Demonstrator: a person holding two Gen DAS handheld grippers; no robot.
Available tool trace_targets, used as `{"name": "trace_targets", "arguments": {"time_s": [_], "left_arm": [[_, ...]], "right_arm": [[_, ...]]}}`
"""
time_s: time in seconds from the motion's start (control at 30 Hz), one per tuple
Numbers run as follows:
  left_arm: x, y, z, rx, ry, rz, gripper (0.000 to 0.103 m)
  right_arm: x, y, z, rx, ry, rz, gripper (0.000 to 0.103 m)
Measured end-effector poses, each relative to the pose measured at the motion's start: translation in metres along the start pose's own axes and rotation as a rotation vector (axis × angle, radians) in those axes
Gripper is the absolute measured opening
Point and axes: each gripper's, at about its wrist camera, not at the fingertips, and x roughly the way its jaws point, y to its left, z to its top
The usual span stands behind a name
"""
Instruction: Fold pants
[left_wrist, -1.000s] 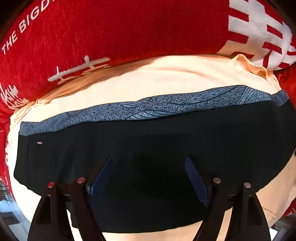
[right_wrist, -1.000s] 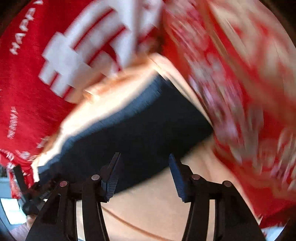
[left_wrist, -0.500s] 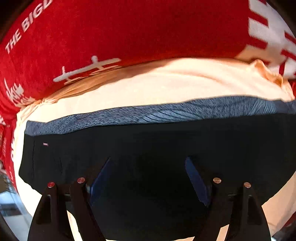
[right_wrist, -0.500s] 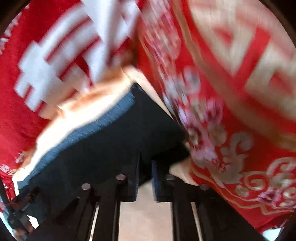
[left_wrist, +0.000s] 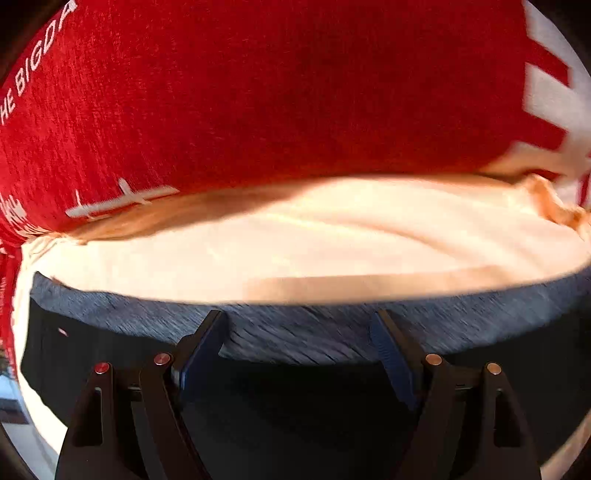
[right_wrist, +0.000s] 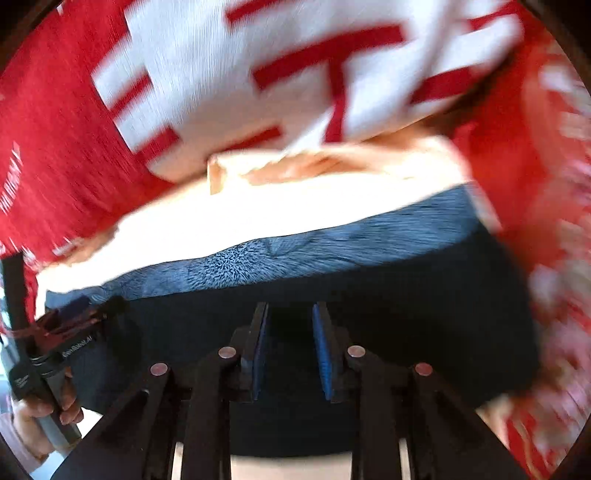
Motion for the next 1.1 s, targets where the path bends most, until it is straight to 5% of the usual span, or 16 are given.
{"name": "trace_targets", "arguments": {"time_s": [0.13,0.27,0.33,0.4,0.43,0.63,0.87,0.9,0.97,1.1], "left_arm": [[0.013,0.038,0.012,-0.05,0.024,0.048,0.081],[-0.004,0.081,-0.001,-0.062,0.023,0.077,0.081],[-0.013,0.096,-0.017,-0.047,0.036,0.081,0.081],[-0.02,0.114,-0.033,-0.022,0.043,0.09,0.081],[-0.024,0.114,-0.039,-0.015,0.044,0.091,0.081],[-0.019,0.18,-0.071,0.003,0.052,0.12,0.081],[0.004,0.302,-0.086,-0.02,0.045,0.212,0.081],[0.017,0.321,-0.091,-0.032,0.079,0.193,0.083],[0.029,0.348,-0.099,-0.078,0.065,0.13,0.103],[0.038,0.366,-0.102,-0.082,0.048,0.009,0.103]], "right_arm": [[-0.009,-0.038,0.014,0.05,-0.077,-0.185,0.026],[-0.026,-0.079,0.015,0.181,-0.077,-0.161,0.027],[-0.039,-0.081,0.005,0.204,-0.079,-0.147,0.043],[-0.049,-0.077,-0.011,0.244,-0.068,-0.068,0.07],[-0.053,-0.074,-0.019,0.253,-0.056,-0.049,0.071],[-0.061,0.006,-0.085,0.255,0.056,0.203,0.071],[-0.012,0.147,-0.159,0.24,0.219,0.514,0.071],[-0.005,0.169,-0.168,0.236,0.23,0.558,0.071],[0.012,0.197,-0.179,0.235,0.249,0.594,0.071],[0.04,0.226,-0.187,0.24,0.291,0.614,0.051]]}}
